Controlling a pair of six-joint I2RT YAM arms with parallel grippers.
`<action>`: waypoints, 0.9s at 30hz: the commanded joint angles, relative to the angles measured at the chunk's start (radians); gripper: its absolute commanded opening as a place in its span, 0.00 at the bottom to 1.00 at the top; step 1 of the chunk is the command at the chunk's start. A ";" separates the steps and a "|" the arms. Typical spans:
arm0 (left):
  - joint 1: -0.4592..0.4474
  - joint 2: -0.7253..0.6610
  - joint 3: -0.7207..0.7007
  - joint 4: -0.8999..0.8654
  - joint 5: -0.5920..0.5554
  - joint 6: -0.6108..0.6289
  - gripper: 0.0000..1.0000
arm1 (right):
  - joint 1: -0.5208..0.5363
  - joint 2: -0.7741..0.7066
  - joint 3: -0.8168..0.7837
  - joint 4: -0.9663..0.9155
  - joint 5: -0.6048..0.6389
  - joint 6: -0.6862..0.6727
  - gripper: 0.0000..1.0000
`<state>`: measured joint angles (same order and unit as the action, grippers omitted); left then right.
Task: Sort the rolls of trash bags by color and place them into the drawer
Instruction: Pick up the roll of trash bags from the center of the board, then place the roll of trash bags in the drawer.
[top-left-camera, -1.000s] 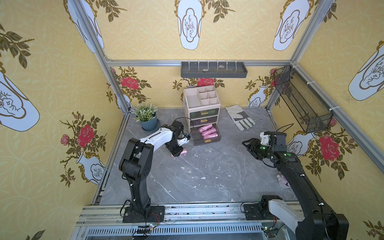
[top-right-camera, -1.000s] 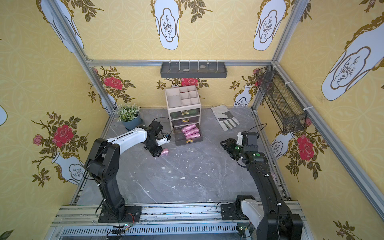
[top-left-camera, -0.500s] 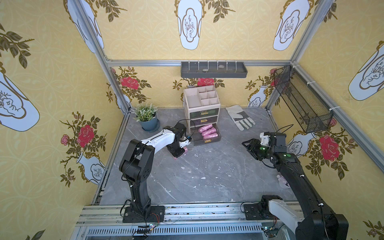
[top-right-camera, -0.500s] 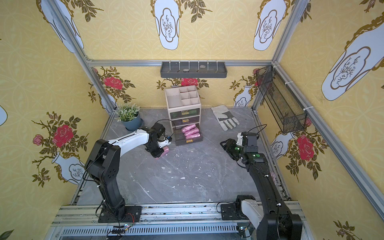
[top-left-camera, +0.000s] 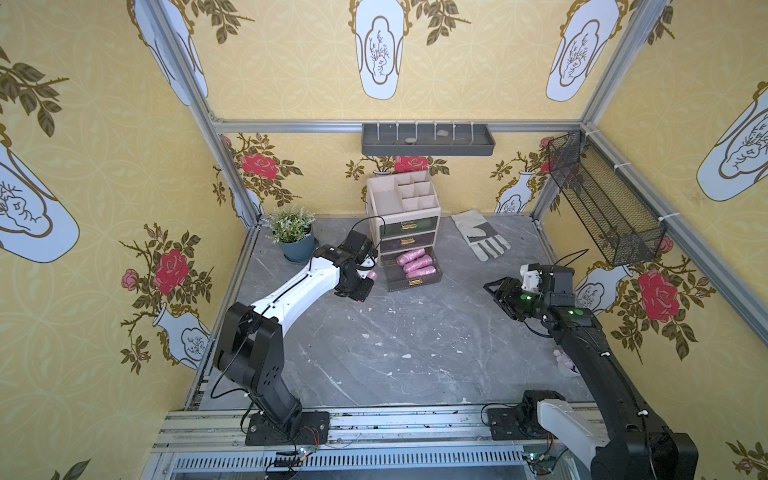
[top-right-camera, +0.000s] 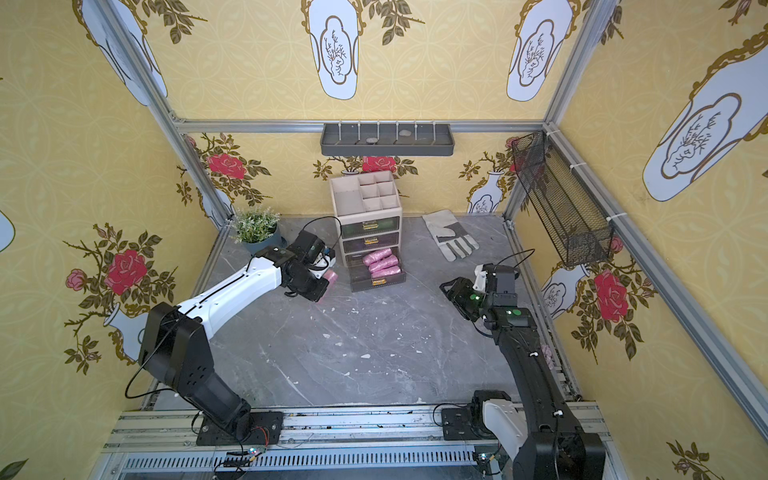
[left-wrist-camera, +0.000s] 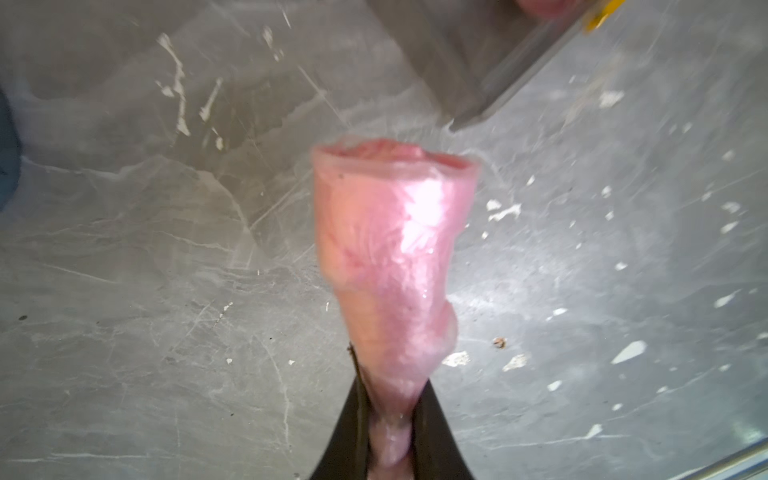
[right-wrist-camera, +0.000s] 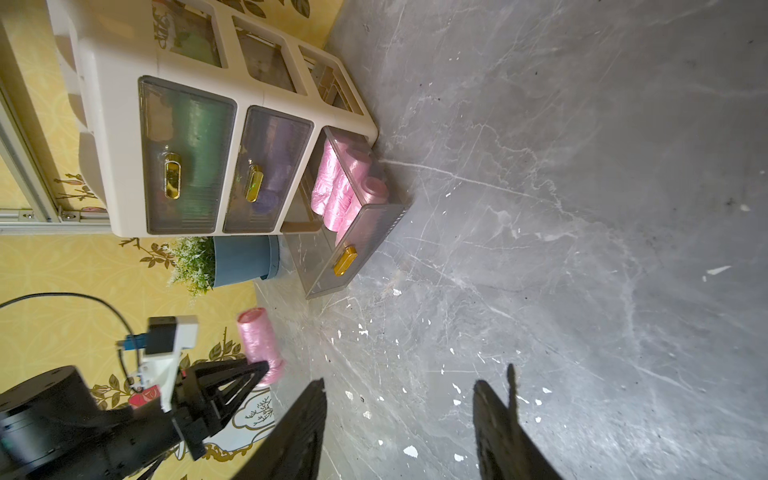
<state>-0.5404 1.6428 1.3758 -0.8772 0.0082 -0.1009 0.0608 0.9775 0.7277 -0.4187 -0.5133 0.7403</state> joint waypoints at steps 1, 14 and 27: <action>-0.030 -0.007 0.055 -0.031 -0.018 -0.237 0.00 | 0.001 -0.006 0.006 0.018 0.004 0.009 0.57; -0.159 0.250 0.469 -0.073 -0.081 -0.713 0.00 | -0.003 -0.043 -0.014 0.012 0.010 0.020 0.57; -0.191 0.332 0.416 0.050 -0.166 -0.824 0.00 | -0.006 -0.034 -0.018 0.015 0.002 0.009 0.57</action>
<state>-0.7311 1.9556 1.7832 -0.8539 -0.1265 -0.8997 0.0563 0.9424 0.7090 -0.4202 -0.5133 0.7586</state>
